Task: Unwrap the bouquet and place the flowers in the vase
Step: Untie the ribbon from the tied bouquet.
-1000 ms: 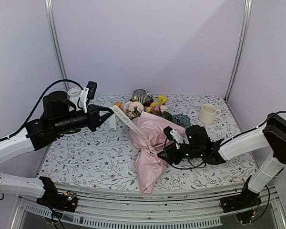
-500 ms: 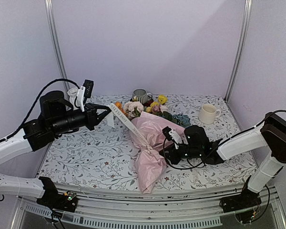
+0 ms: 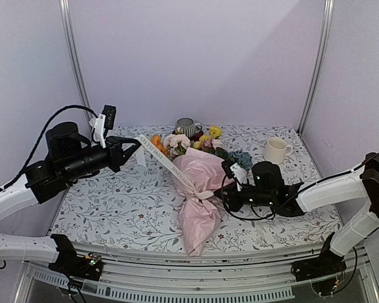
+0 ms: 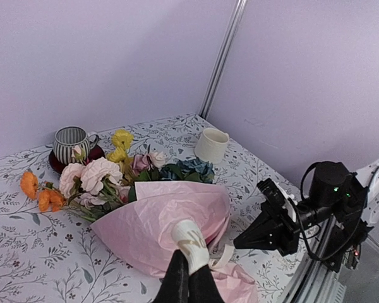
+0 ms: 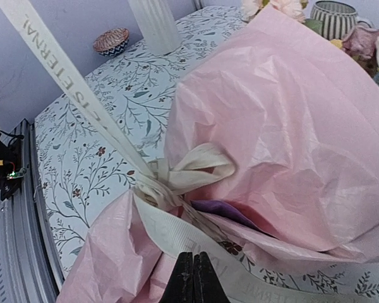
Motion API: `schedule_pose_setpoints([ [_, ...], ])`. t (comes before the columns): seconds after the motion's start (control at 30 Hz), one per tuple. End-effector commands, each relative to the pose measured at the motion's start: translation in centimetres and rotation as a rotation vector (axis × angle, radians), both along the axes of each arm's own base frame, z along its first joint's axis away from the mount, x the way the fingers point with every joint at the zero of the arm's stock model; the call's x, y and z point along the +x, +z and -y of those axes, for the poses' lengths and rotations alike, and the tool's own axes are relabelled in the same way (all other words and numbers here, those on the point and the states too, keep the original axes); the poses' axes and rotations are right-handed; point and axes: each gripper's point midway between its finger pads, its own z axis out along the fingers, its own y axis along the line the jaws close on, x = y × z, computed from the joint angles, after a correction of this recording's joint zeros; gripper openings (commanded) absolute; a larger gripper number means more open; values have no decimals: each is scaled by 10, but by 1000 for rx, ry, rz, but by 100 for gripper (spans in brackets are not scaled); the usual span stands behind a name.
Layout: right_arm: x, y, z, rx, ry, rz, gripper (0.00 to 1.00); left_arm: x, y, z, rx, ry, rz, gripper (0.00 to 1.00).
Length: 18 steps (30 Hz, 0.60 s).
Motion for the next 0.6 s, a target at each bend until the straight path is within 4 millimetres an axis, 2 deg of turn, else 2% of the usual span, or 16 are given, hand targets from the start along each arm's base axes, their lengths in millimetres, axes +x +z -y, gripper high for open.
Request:
schedule_pose_setpoints([
  [0.0, 14, 5, 31, -17, -176, 34, 2, 3, 8, -23, -16, 94, 30, 0],
  [0.13, 20, 12, 57, -1, -291, 46, 2, 5, 8, -38, -8, 163, 39, 0],
  [0.4, 35, 26, 118, 46, -521, 37, 1, 5, 0, -53, 13, 229, 35, 0],
  [0.57, 37, 34, 140, 44, -603, 42, 2, 6, -11, -68, 23, 298, 9, 0],
])
